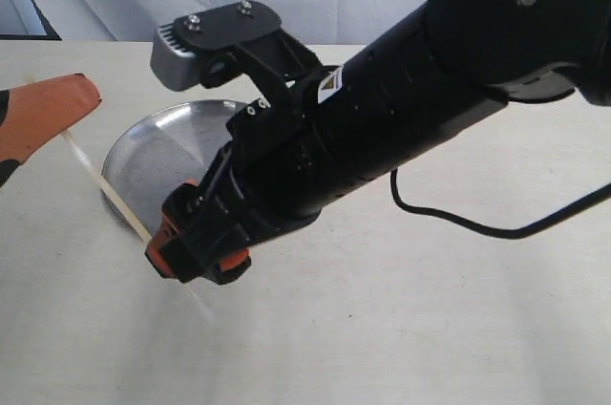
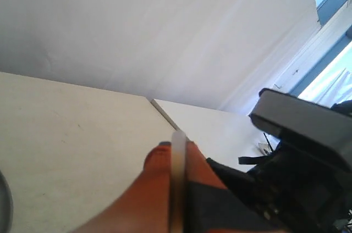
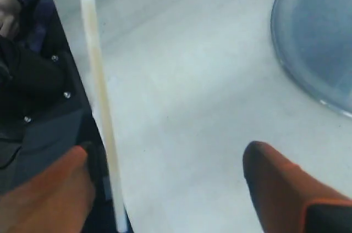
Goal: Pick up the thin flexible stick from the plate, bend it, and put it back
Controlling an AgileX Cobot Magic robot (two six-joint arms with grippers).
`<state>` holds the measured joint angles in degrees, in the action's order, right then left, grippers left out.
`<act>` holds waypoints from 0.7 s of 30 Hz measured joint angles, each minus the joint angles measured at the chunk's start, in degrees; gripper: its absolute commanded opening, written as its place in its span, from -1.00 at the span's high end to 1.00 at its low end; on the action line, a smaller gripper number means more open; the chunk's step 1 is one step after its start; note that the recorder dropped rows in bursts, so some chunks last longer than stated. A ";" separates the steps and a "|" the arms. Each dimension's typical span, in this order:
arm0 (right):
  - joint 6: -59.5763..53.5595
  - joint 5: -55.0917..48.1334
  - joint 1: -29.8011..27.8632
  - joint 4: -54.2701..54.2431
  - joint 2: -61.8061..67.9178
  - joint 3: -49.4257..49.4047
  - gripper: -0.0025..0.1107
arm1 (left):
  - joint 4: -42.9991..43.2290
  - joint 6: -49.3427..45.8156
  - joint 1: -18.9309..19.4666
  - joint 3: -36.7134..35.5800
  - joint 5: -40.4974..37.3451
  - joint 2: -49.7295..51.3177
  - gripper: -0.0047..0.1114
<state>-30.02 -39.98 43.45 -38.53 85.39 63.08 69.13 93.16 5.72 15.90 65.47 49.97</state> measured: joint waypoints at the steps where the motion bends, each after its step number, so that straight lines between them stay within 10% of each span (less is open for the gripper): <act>1: 0.23 -0.46 0.00 0.01 0.53 0.00 -0.17 | 0.00 0.00 0.00 0.09 0.00 0.00 0.92; 9: 0.69 -1.22 0.00 -3.75 5.59 0.00 -0.09 | -0.11 0.74 0.00 0.09 0.56 0.00 0.92; 14: 0.20 -1.96 0.00 -6.64 7.02 0.00 0.95 | -0.11 0.74 0.00 0.09 0.67 0.00 0.92; 21: -2.06 -6.92 0.08 -8.78 4.53 -0.50 0.93 | 6.53 -0.62 0.00 0.47 -6.30 0.09 0.92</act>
<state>-32.08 -46.90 43.53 -47.31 89.92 62.57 75.65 92.53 5.72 16.36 59.17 50.06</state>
